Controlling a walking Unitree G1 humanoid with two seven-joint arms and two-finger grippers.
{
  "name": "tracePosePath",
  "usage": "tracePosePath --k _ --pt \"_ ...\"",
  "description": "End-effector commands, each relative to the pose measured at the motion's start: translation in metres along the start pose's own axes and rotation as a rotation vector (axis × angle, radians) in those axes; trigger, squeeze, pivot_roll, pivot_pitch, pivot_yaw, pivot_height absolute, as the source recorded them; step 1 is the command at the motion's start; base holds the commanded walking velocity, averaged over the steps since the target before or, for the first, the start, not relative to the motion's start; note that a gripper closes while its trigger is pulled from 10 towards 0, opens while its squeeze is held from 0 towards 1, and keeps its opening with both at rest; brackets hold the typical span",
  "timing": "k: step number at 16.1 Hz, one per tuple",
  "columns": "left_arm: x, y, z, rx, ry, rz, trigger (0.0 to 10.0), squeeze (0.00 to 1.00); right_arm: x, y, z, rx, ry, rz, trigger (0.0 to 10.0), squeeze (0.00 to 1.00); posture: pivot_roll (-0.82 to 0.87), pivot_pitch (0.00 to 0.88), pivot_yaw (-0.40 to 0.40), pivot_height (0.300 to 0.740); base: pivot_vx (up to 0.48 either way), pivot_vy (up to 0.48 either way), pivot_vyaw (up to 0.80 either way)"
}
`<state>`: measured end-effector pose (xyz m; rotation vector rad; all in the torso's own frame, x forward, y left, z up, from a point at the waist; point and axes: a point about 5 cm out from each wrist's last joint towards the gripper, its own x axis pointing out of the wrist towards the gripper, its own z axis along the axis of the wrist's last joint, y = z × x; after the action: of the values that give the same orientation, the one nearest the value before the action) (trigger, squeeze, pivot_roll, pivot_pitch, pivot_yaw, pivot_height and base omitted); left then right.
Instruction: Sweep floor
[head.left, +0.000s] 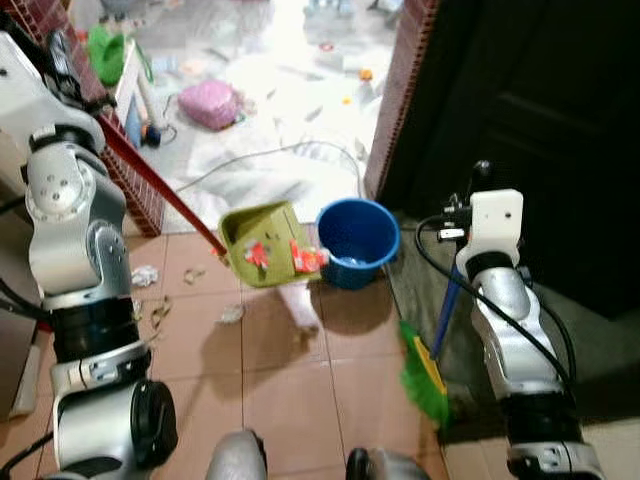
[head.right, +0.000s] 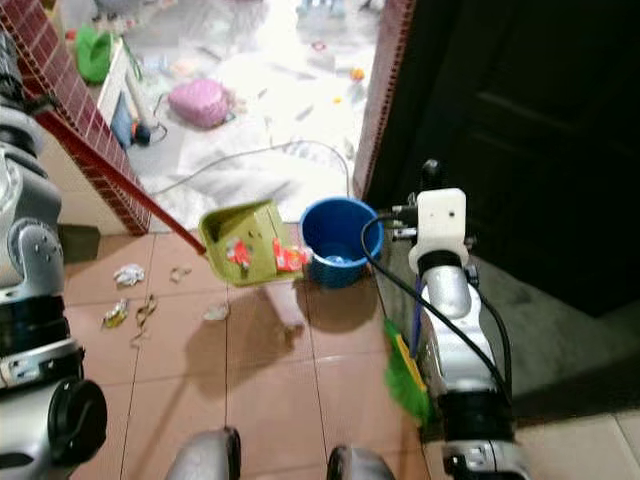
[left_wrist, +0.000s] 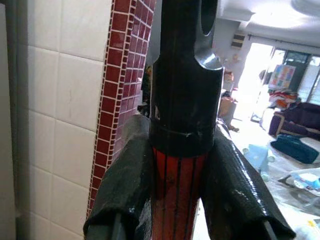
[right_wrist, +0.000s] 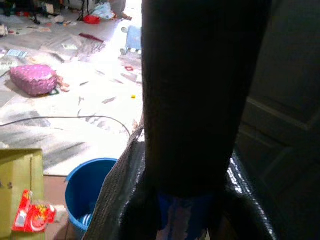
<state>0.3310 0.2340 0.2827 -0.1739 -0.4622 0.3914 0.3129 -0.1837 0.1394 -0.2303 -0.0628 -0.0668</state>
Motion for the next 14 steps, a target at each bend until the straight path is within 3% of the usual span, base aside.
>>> tracePosePath --k 1,14 --pt "0.005 -0.002 0.022 -0.025 -0.105 -0.001 10.0 0.0 0.002 0.0 0.004 -0.007 -0.02 0.003 10.0 0.0 -0.07 0.108 0.019 0.74 0.454 0.0 0.0" --pt "0.018 -0.002 0.032 -0.058 -0.169 0.017 10.0 0.0 0.001 0.0 -0.002 -0.019 -0.014 0.002 10.0 0.0 -0.07 0.083 0.023 0.74 0.476 0.0 0.0"
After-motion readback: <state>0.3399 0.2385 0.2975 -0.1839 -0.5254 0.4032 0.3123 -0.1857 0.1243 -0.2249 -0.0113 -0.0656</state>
